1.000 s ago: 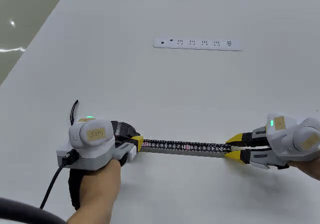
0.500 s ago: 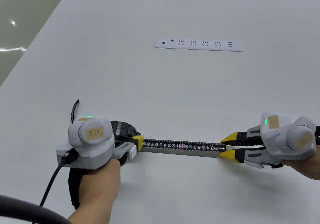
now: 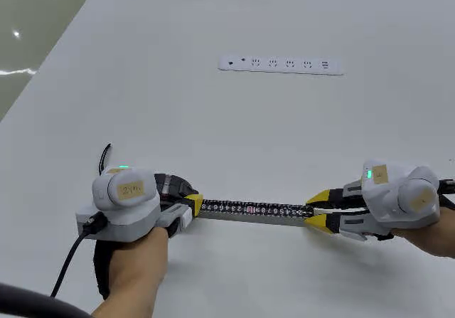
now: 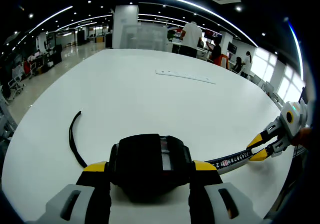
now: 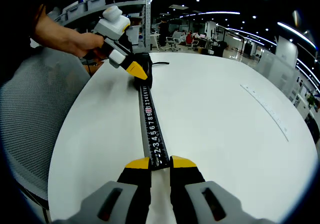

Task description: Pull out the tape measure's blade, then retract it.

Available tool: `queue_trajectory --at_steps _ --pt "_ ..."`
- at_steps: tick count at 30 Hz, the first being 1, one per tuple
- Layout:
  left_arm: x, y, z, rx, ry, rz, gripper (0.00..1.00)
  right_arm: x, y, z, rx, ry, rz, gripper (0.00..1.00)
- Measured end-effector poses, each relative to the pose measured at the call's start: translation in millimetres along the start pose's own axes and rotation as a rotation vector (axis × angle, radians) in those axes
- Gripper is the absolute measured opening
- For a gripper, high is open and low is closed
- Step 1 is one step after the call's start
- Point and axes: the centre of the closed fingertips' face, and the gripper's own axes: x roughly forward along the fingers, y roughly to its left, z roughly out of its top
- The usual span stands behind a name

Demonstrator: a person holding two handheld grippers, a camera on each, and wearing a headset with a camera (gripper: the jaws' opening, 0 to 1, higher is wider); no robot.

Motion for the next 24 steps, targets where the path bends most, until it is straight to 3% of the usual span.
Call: queue_trajectory --at_steps 24 --pt "-0.5 -0.1 -0.3 -0.001 0.008 -0.007 0.6 7.1 3.9 8.9 -0.005 -0.002 -0.003 0.12"
